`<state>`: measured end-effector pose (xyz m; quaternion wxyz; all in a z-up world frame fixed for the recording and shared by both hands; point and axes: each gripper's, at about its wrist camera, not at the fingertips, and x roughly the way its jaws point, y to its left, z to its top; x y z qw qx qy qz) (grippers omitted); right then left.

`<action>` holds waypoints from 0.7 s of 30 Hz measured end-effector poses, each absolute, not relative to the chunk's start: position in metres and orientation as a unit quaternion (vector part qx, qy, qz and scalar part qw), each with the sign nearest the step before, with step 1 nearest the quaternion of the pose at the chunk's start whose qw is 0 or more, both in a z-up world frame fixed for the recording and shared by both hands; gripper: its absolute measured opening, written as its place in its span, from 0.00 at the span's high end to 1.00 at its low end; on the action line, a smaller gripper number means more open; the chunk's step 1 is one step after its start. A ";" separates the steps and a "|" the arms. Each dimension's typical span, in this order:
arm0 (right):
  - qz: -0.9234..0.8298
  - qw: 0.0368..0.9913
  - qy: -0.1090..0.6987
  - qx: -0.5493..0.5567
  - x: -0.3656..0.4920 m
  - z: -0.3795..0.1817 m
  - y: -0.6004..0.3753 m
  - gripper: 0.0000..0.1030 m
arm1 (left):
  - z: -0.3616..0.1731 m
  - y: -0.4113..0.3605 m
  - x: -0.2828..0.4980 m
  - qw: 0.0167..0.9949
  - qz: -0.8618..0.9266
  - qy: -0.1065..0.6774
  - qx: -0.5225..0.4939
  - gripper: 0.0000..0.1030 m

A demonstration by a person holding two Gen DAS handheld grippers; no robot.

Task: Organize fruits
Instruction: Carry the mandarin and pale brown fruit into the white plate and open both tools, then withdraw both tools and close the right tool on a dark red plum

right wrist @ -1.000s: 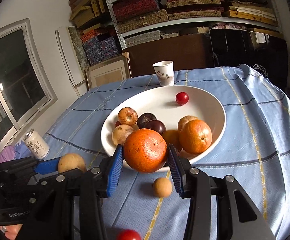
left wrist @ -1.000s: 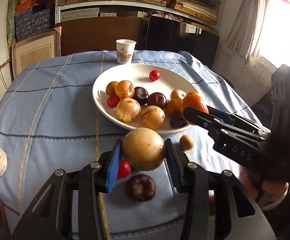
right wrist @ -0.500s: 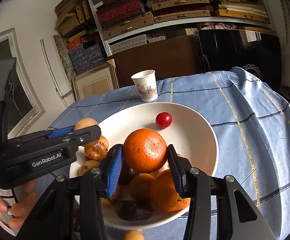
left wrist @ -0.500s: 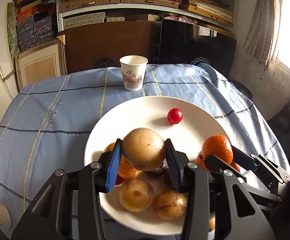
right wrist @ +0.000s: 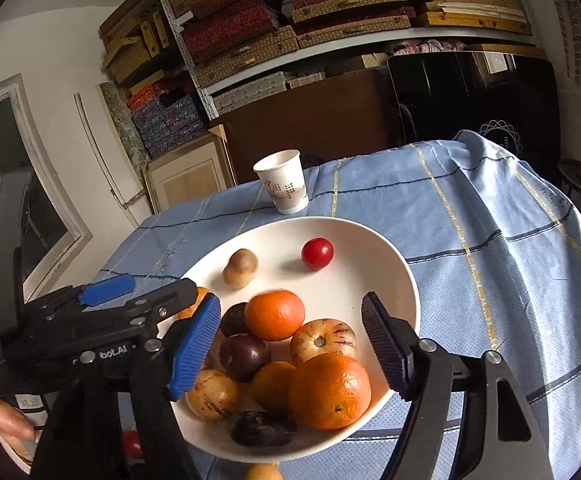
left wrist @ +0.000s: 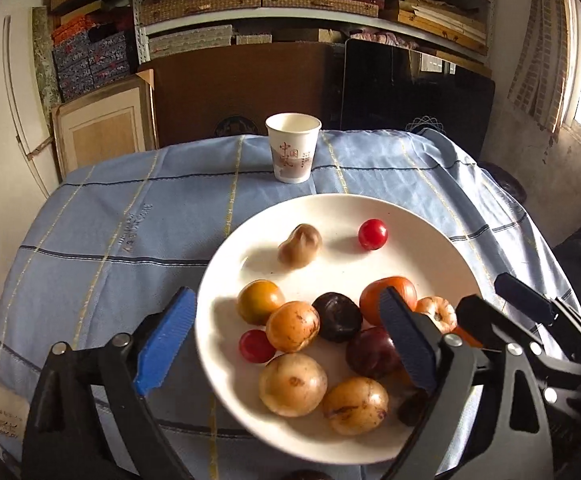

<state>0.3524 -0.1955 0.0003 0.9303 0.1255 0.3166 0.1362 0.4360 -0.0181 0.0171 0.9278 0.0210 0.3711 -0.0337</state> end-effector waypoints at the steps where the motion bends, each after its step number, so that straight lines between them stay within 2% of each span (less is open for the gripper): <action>1: 0.135 0.932 0.312 0.126 0.348 0.004 -0.196 0.23 | 0.022 -0.016 0.426 0.931 -0.029 0.362 0.024 0.06; 4: 0.133 0.934 0.303 0.134 0.335 0.012 -0.199 0.17 | 0.034 -0.008 0.393 0.938 -0.018 0.345 0.026 0.05; 13: 0.117 0.924 0.335 0.140 0.283 -0.014 -0.219 0.17 | 0.013 0.037 0.304 0.942 0.021 0.334 -0.007 0.05; 21: 0.138 0.915 0.360 0.121 0.236 -0.036 -0.209 0.17 | -0.020 0.061 0.274 0.930 0.046 0.365 -0.006 0.04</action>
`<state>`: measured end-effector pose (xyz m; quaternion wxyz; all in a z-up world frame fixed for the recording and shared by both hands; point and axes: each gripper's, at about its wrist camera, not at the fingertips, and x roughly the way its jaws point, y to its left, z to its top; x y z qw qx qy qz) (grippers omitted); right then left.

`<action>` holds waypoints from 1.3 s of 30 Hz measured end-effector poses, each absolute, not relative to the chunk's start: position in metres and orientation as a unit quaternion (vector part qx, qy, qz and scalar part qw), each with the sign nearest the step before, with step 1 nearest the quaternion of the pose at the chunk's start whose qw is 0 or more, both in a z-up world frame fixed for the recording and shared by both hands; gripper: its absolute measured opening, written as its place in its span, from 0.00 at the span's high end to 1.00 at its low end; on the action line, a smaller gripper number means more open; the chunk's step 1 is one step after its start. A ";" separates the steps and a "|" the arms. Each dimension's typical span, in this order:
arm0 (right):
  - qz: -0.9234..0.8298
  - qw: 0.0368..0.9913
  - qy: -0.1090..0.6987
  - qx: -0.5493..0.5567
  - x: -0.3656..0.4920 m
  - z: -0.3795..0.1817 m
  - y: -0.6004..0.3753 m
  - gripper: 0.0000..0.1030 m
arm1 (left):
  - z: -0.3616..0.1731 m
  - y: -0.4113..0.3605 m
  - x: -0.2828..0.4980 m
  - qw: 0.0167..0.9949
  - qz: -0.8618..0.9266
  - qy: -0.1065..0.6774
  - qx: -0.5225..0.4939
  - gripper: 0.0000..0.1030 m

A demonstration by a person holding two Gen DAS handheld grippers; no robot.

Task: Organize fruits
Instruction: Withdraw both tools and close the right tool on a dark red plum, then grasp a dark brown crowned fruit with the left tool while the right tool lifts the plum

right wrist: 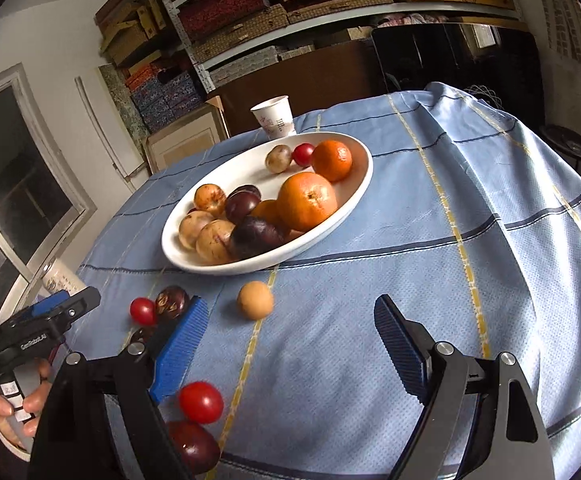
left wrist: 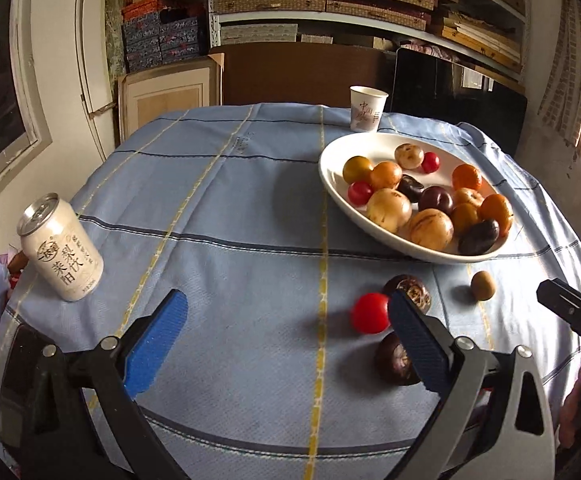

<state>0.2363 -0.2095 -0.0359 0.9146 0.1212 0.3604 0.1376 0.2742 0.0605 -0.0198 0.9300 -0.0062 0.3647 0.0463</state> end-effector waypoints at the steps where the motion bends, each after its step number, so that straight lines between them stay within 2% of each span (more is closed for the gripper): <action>1: 0.144 0.916 0.359 0.108 0.232 -0.035 -0.204 0.17 | -0.020 0.060 0.269 0.931 0.053 0.361 0.001 0.04; 12: 0.226 0.893 0.390 -0.003 0.181 -0.035 -0.144 0.18 | -0.020 0.080 0.267 0.924 0.067 0.375 -0.034 0.04; 18: 0.222 0.870 0.441 0.008 0.183 -0.049 -0.143 0.25 | -0.027 0.088 0.272 0.914 0.060 0.397 -0.061 0.04; 23: 0.219 0.866 0.450 0.006 0.184 -0.054 -0.143 0.27 | -0.029 0.087 0.273 0.914 0.061 0.397 -0.058 0.04; 27: 0.221 0.865 0.451 -0.006 0.181 -0.054 -0.139 0.40 | -0.030 0.086 0.274 0.912 0.060 0.402 -0.056 0.04; 34: 0.213 0.862 0.460 -0.007 0.182 -0.055 -0.140 0.51 | -0.029 0.087 0.274 0.912 0.065 0.402 -0.058 0.04; 36: 0.221 0.859 0.461 -0.006 0.181 -0.055 -0.140 0.60 | -0.029 0.086 0.275 0.911 0.066 0.403 -0.056 0.04; 39: 0.226 0.862 0.454 -0.017 0.177 -0.052 -0.139 0.63 | -0.031 0.084 0.275 0.910 0.062 0.406 -0.054 0.04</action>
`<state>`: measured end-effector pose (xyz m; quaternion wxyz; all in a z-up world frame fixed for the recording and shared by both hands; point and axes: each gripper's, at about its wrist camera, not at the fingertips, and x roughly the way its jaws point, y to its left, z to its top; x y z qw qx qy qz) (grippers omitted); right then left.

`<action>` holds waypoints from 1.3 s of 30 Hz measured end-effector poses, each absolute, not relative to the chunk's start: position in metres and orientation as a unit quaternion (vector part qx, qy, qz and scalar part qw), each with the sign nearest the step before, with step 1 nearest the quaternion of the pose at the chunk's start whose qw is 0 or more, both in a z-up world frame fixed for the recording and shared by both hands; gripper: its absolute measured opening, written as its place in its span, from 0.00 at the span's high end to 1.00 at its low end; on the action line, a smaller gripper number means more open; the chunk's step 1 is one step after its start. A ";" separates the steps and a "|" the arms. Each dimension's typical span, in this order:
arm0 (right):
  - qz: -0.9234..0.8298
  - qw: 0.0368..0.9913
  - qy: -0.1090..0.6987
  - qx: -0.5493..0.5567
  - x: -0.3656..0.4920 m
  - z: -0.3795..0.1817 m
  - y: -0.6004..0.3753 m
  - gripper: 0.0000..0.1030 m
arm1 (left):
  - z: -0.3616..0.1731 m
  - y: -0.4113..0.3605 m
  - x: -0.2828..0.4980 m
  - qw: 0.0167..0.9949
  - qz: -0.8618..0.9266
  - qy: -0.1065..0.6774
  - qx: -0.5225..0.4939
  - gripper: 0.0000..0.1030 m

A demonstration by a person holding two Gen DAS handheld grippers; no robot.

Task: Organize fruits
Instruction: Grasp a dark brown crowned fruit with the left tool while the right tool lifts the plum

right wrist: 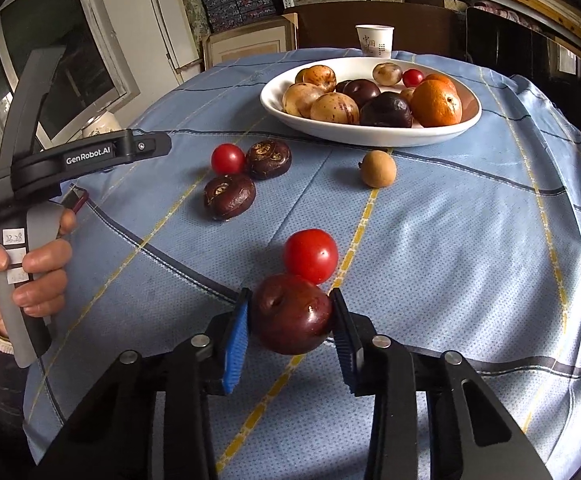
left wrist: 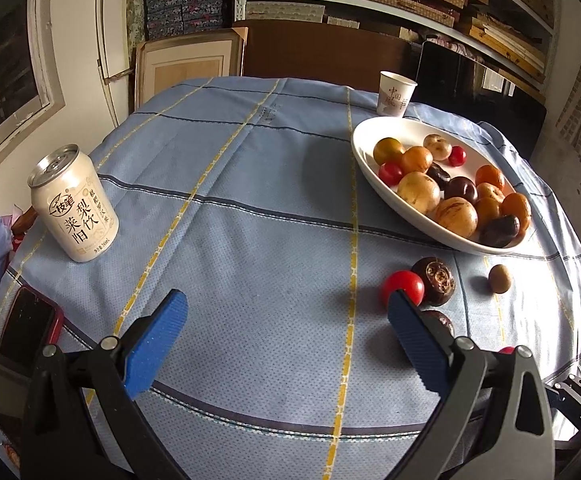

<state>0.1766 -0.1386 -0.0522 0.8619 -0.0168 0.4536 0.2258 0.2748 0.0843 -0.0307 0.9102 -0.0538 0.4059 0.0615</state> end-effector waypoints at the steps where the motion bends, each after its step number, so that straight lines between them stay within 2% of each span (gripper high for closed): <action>1: 0.226 0.863 0.452 -0.015 0.176 -0.051 -0.140 0.63 | -0.031 0.083 0.275 0.910 0.057 0.407 -0.053 0.04; 11: 0.190 0.891 0.407 0.065 0.182 -0.033 -0.177 0.63 | -0.032 0.044 0.265 0.914 -0.034 0.403 -0.020 0.05; 12: 0.187 0.890 0.410 0.069 0.183 -0.034 -0.178 0.63 | -0.033 0.040 0.264 0.913 -0.044 0.405 -0.018 0.08; 13: 0.185 0.889 0.412 0.072 0.184 -0.035 -0.180 0.63 | -0.034 0.035 0.263 0.911 -0.055 0.408 -0.014 0.18; 16: 0.179 0.891 0.411 0.077 0.185 -0.035 -0.182 0.63 | -0.042 0.022 0.264 0.902 -0.082 0.424 -0.001 0.37; 21: 0.175 0.892 0.409 0.079 0.186 -0.035 -0.182 0.63 | -0.054 0.013 0.270 0.893 -0.095 0.439 0.008 0.48; 32: 0.173 0.893 0.406 0.082 0.185 -0.033 -0.184 0.63 | -0.068 0.000 0.284 0.880 -0.113 0.460 0.013 0.50; 36: 0.170 0.894 0.407 0.083 0.185 -0.034 -0.185 0.62 | -0.068 0.000 0.286 0.883 -0.106 0.457 0.015 0.59; 39: 0.169 0.894 0.407 0.083 0.185 -0.034 -0.185 0.62 | -0.067 0.001 0.286 0.883 -0.107 0.456 0.012 0.59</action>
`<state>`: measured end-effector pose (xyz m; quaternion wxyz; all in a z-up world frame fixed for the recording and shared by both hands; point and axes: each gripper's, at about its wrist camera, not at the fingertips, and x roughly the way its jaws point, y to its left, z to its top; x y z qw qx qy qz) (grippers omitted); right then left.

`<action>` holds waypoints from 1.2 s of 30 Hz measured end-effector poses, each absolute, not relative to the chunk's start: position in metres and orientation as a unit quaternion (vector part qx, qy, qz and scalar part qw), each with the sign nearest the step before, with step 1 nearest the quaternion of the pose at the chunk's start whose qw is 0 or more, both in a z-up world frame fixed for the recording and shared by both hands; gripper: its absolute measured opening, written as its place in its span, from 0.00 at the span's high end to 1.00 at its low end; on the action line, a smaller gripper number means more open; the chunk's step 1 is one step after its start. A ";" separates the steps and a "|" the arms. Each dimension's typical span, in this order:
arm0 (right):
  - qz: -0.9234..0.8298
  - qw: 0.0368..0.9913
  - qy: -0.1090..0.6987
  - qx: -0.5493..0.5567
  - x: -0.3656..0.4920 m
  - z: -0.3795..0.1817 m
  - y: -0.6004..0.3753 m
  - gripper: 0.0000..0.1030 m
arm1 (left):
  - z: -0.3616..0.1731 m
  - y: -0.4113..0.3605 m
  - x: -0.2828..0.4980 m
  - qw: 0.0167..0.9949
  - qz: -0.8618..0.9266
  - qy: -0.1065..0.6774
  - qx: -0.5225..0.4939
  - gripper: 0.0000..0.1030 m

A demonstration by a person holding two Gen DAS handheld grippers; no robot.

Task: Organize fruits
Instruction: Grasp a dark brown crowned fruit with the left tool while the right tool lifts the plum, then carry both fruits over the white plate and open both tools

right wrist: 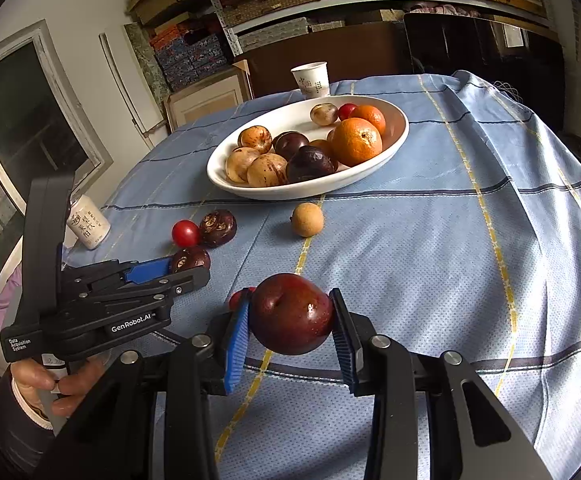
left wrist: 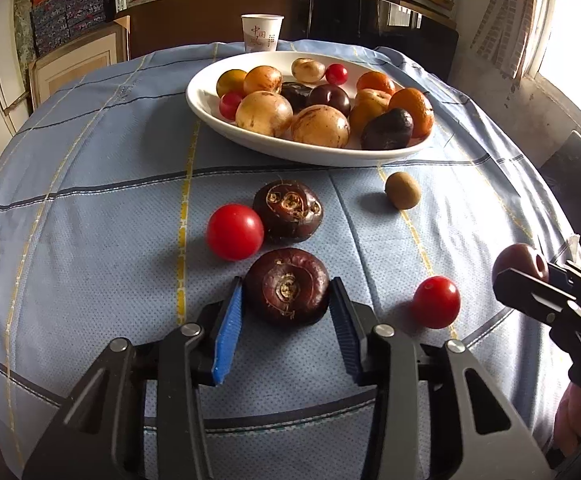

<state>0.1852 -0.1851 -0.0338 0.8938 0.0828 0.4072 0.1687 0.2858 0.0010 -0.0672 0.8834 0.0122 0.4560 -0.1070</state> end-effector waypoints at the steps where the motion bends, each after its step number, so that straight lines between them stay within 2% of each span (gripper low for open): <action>1: 0.168 0.894 0.407 0.083 0.185 -0.034 -0.186 0.62 | -0.067 0.001 0.286 0.883 -0.108 0.456 0.012 0.60; 7: 0.159 0.898 0.403 0.082 0.186 -0.034 -0.189 0.63 | -0.062 0.005 0.281 0.883 -0.123 0.454 -0.002 0.60; 16: 0.154 0.915 0.366 0.072 0.202 -0.022 -0.193 0.63 | -0.032 0.006 0.277 0.904 -0.132 0.407 -0.007 0.60; 25: 0.159 0.921 0.331 0.132 0.301 0.002 -0.189 0.63 | 0.015 0.001 0.348 0.928 -0.123 0.351 -0.004 0.60; 32: 0.149 0.908 0.368 0.134 0.367 -0.007 -0.171 0.63 | 0.001 -0.001 0.416 0.921 -0.097 0.376 0.004 0.60; 36: 0.148 0.903 0.388 0.109 0.383 -0.014 -0.159 0.61 | -0.007 -0.004 0.428 0.918 -0.100 0.385 0.012 0.59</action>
